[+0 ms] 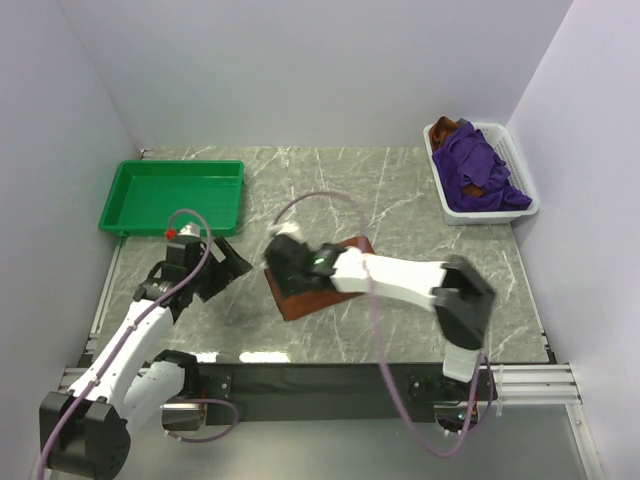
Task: Fold and stack the towels
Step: Fold the towel
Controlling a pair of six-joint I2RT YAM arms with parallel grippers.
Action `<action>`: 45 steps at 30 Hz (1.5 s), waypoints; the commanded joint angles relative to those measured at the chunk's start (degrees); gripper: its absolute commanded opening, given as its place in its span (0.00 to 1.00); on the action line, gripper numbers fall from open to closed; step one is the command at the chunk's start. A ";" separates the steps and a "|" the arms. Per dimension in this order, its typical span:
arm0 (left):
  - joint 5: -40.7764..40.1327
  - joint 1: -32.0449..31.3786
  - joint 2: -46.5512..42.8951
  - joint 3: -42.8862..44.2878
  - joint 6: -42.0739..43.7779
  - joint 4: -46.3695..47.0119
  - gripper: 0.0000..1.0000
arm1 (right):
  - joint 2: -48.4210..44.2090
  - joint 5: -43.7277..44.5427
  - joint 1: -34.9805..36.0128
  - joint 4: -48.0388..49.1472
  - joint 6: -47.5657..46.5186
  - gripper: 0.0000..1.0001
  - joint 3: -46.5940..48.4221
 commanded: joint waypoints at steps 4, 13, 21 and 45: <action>1.07 -12.22 -0.50 -3.28 -10.95 3.45 0.99 | -17.81 -4.38 -13.12 6.07 3.30 0.64 -16.79; -4.04 -32.09 9.78 -4.61 -21.61 8.46 0.86 | -30.84 -12.29 -35.19 15.82 4.71 0.52 -37.74; -6.59 -35.44 17.43 -3.90 -24.87 13.21 0.70 | -29.71 -15.55 -43.72 22.59 4.80 0.48 -43.90; -8.08 -35.79 20.78 -7.24 -30.14 15.58 0.48 | -23.12 -20.82 -47.50 27.34 5.86 0.47 -43.55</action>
